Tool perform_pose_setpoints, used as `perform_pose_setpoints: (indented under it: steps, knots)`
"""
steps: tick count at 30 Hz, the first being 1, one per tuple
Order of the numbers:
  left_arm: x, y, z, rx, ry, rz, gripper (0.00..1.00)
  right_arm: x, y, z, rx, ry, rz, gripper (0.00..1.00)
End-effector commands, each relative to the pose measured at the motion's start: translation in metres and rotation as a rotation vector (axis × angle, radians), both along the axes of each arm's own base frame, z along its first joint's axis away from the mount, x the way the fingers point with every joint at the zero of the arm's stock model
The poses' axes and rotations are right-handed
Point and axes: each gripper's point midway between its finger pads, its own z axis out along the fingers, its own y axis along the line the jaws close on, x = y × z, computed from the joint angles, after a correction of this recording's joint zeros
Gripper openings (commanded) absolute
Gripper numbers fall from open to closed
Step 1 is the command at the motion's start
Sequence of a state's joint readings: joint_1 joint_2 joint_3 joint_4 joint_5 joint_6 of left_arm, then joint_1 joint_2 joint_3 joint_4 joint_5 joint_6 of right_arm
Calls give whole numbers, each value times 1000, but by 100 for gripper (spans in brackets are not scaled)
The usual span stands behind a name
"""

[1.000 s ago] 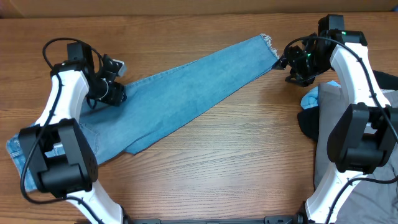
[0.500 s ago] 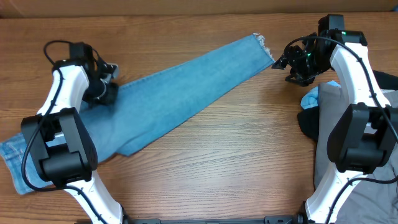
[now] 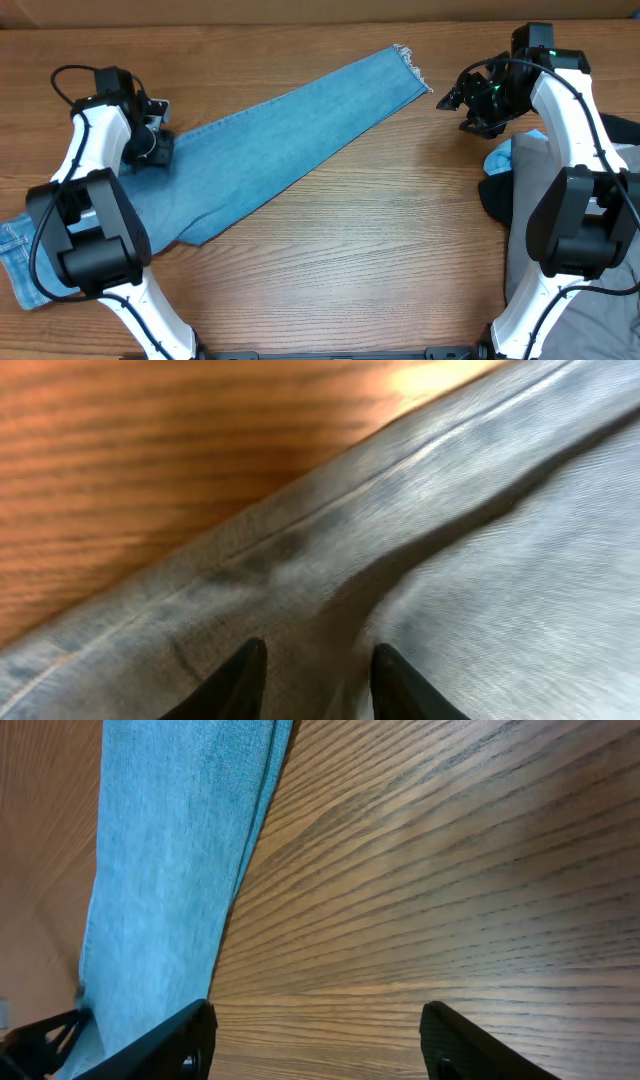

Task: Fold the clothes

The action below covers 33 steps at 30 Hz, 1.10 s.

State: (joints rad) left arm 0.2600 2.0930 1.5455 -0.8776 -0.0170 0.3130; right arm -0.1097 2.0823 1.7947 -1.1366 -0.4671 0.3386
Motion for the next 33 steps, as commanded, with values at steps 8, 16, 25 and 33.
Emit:
perform_pose_setpoints:
  steps: [8,16,25,33]
  knots:
    - [12,18,107,45,-100,144,45,18,20,15,-22,-153,97,59]
    - [-15,10,179,21,-162,241,54,51,25,-27,-195,-194,9,54]
    - [-63,-20,195,-114,-58,343,54,105,15,-39,-210,-376,-33,61]
    - [-100,-12,192,-191,68,477,54,115,14,-97,-201,-341,-30,61]
